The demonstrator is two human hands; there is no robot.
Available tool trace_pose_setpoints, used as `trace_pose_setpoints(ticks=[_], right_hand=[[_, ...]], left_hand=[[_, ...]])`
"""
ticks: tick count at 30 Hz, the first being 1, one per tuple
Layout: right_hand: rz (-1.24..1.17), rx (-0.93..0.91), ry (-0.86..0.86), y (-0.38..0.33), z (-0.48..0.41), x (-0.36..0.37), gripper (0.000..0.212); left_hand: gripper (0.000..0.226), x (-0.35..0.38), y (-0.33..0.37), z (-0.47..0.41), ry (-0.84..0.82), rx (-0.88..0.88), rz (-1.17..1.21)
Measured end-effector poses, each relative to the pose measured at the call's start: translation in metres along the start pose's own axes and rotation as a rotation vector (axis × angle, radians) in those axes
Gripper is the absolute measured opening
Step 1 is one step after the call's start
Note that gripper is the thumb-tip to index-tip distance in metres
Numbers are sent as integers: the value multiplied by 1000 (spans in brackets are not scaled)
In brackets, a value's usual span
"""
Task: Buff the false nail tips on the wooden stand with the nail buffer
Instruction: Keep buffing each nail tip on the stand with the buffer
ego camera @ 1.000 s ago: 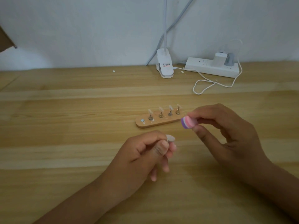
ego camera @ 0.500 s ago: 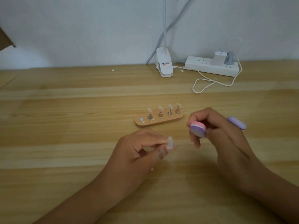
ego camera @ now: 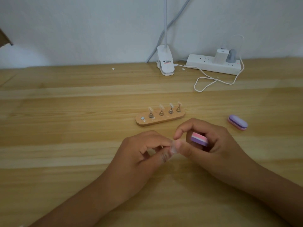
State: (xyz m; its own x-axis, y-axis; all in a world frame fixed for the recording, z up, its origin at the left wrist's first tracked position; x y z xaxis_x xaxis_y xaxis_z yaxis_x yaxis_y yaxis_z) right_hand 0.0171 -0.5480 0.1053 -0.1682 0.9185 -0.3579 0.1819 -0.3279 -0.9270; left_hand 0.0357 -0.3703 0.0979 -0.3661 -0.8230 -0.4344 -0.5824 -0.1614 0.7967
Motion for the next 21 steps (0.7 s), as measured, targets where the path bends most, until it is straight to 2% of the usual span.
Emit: trace_pose_setpoints(ticks=[4,7,11,14,21], right_hand=[[-38,12,-26,1,-4,-1,11],[-194,81,-90,1,-4,-2,9],[-412,216,-166,5,-5,-2,7],[-419,226,-196,5,-5,-1,9],[-422,296,-141,5,-4,2,13]], left_hand=[[19,0,0,1,14,-17,44],[15,1,-1,1,21,-68,168],[16,0,-2,2,34,-81,204],[16,1,-1,2,58,-54,204],[19,1,-1,2,60,-9,170]])
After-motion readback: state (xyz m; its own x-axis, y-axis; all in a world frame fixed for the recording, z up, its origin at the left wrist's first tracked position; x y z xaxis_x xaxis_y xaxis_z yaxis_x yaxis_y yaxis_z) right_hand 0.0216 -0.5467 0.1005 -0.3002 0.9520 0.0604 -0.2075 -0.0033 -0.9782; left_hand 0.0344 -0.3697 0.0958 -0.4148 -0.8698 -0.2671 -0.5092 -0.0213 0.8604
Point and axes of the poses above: each hand's wrist, its own z-axis away from the middle knuckle, its own x-axis out of the palm, y = z × x, the point moved 3 cm from there along -z, towards the middle knuckle, and after that the axes turned 10 degrees about x, right-handed, at the moved point
